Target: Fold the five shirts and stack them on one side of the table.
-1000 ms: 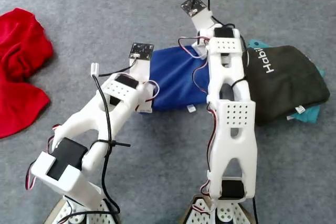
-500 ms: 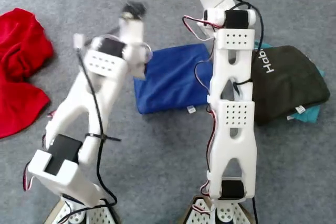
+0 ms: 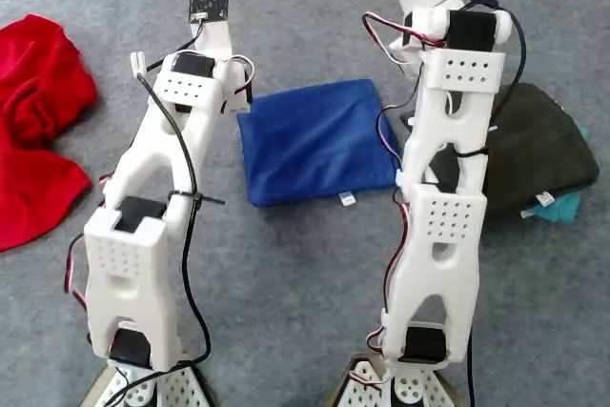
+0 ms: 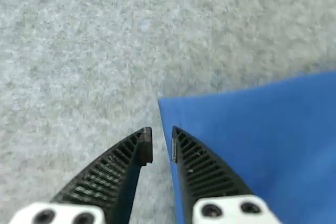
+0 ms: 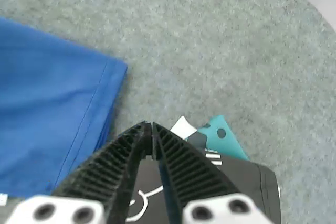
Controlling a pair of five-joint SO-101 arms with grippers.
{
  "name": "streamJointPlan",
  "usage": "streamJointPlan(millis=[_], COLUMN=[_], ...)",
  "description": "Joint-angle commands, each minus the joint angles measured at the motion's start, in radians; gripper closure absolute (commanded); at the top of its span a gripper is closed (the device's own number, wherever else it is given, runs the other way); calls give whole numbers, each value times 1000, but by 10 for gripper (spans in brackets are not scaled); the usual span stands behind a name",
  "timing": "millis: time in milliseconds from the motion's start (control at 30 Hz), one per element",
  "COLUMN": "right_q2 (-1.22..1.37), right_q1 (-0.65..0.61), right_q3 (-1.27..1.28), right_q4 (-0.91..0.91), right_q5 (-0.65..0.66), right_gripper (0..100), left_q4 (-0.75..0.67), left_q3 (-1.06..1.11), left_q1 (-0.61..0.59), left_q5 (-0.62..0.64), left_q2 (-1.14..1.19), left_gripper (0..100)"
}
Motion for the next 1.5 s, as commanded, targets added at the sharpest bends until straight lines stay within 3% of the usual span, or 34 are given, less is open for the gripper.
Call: streamJointPlan(millis=[0, 300, 400, 567, 733, 900, 1200, 1467], right_q2=[-173, -730, -837, -920, -937, -935, -903, -707], right_q1=[14, 5, 6, -63, -169, -184, -190, -224], right_q3=[136, 1102, 1431, 1791, 1813, 1791, 1790, 1682], right_q4=[8, -29, -190, -512, -603, -669, -680, -710], right_q5=[-6, -6, -26, -187, -367, -542, -884, -1062], right_gripper=[984, 984, 984, 984, 981, 969, 665, 652], left_q4=[-12, 0, 58, 161, 259, 350, 385, 377], left_q3=[-102, -214, -303, -441, -567, -674, -762, -771], left_q1=[-10, -58, -93, -101, -85, -85, -203, -206], left_q5=[11, 87, 87, 89, 84, 84, 87, 87], left_q2=[40, 227, 272, 356, 404, 410, 420, 480], left_gripper=[909, 908, 909, 909, 909, 909, 908, 906])
